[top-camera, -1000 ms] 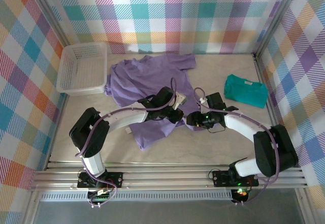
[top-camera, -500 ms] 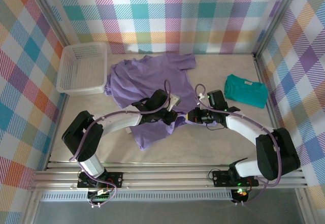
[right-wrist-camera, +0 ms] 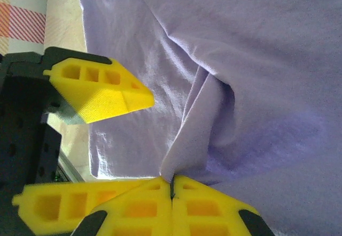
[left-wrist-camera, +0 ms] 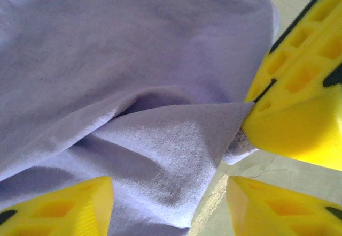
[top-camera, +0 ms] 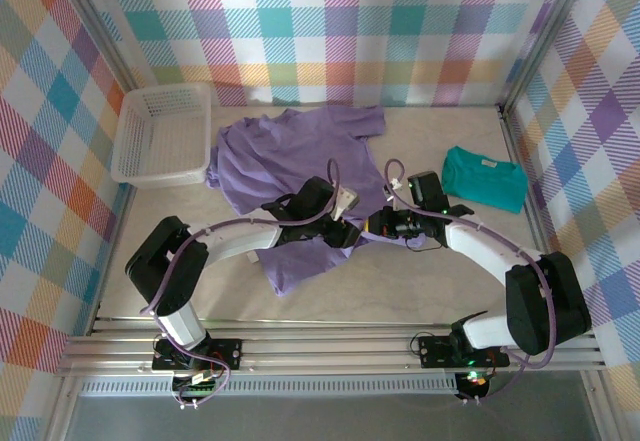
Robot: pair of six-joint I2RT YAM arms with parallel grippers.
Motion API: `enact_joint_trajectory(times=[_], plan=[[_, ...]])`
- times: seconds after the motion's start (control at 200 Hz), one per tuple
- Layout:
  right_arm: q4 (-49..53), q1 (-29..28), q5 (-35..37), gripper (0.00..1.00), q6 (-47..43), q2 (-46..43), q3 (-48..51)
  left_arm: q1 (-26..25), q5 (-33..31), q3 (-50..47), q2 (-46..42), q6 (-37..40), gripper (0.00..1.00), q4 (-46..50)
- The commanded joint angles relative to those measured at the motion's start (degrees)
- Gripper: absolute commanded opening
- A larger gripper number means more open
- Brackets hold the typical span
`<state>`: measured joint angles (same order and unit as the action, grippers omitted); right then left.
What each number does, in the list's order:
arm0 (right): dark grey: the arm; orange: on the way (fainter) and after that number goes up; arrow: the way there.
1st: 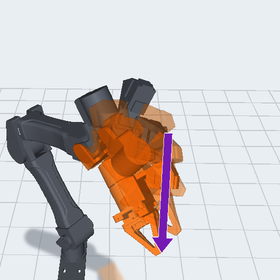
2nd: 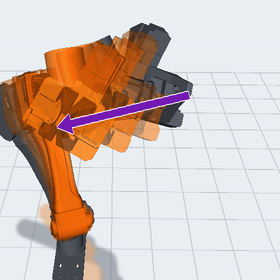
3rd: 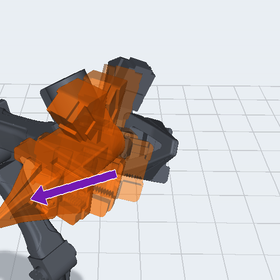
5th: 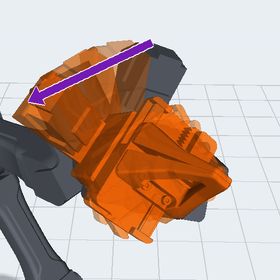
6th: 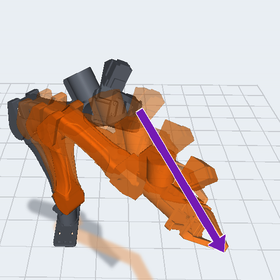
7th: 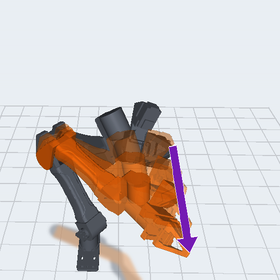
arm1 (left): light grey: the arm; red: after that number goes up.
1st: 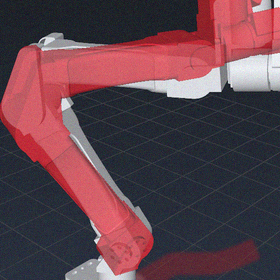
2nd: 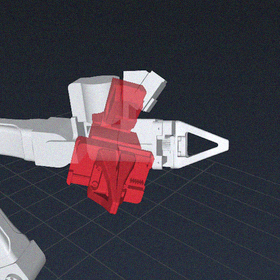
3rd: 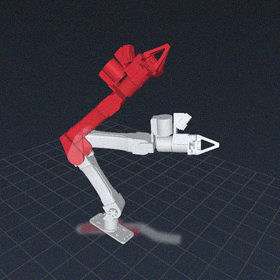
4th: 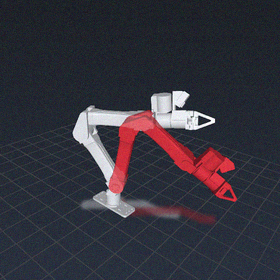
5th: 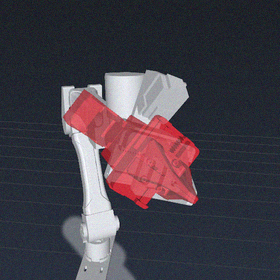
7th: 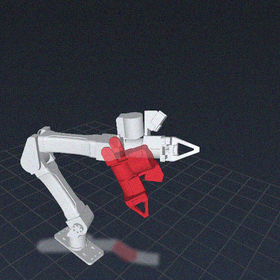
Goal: Fold the inside-out t-shirt
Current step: Turn the T-shirt inside out at the center of the table.
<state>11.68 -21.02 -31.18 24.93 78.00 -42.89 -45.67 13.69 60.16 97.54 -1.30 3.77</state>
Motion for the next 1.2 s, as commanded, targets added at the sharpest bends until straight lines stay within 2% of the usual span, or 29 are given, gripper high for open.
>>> enact_joint_trajectory(times=[0.0,0.15,0.29,0.365,0.46,0.5,0.535,0.59,0.62,0.66,0.73,0.765,0.84,0.915,0.98,1.06,1.195], plan=[[1.60,0.95,-2.04,0.00,0.85,-0.04,-2.50,-0.43,1.58,-2.00,0.71,0.78,0.66,-3.53],[1.67,1.76,-3.39,0.00,1.47,0.10,-3.11,-0.51,0.98,-1.83,2.57,0.91,0.71,-4.80],[1.73,2.15,-3.85,0.00,2.05,0.23,-3.34,-0.56,0.82,-0.12,5.40,0.72,0.69,-6.19],[2.34,2.13,-2.96,0.00,1.87,0.45,-3.42,-0.59,0.31,1.04,6.39,0.21,0.55,-6.87],[5.48,2.14,0.65,0.00,0.85,0.33,-3.99,-0.48,0.02,2.69,6.58,-0.43,0.24,-6.85],[8.50,2.14,5.31,0.00,0.70,-0.15,-4.73,-0.40,-0.15,3.21,6.12,-0.61,0.12,-6.39],[13.18,2.12,12.99,0.13,1.06,-1.00,-5.94,-0.31,-0.91,3.75,5.35,-1.10,0.00,-5.41],[17.60,1.52,21.99,0.35,-0.82,-4.35,-6.05,0.29,-1.54,4.29,3.70,-2.33,0.00,-3.51],[17.49,0.78,24.37,0.44,-2.79,-7.44,-4.55,0.90,-1.17,4.68,2.72,-3.11,0.00,-1.89],[14.11,-0.39,21.89,0.51,-6.94,-12.73,-1.12,1.78,0.18,5.53,1.46,-3.93,0.00,0.70],[2.00,-2.26,7.90,0.58,-11.61,-21.43,7.22,3.03,2.17,7.53,-0.25,-4.32,0.00,5.61],[-4.11,-3.82,5.43,0.60,-11.24,-23.33,10.57,3.43,2.85,8.50,-0.89,-4.20,0.00,8.01],[-13.33,-9.10,8.13,0.63,-12.45,-22.81,14.54,4.25,3.97,10.55,-2.43,-3.94,0.00,12.62],[-21.51,-16.13,14.26,0.56,-18.65,-19.57,17.11,5.28,4.96,12.82,-3.81,-3.42,0.00,17.66],[-32.81,-20.87,19.52,0.52,-23.19,-15.64,20.10,5.97,5.01,15.20,-4.81,-2.60,0.00,22.29],[-45.82,-21.86,23.16,0.50,-25.21,-8.47,21.91,6.53,4.96,17.44,-6.27,-0.95,0.00,27.13],[-57.90,-22.04,27.83,0.44,-28.68,4.66,18.49,7.43,5.06,19.77,-8.42,-0.65,0.00,31.24]])
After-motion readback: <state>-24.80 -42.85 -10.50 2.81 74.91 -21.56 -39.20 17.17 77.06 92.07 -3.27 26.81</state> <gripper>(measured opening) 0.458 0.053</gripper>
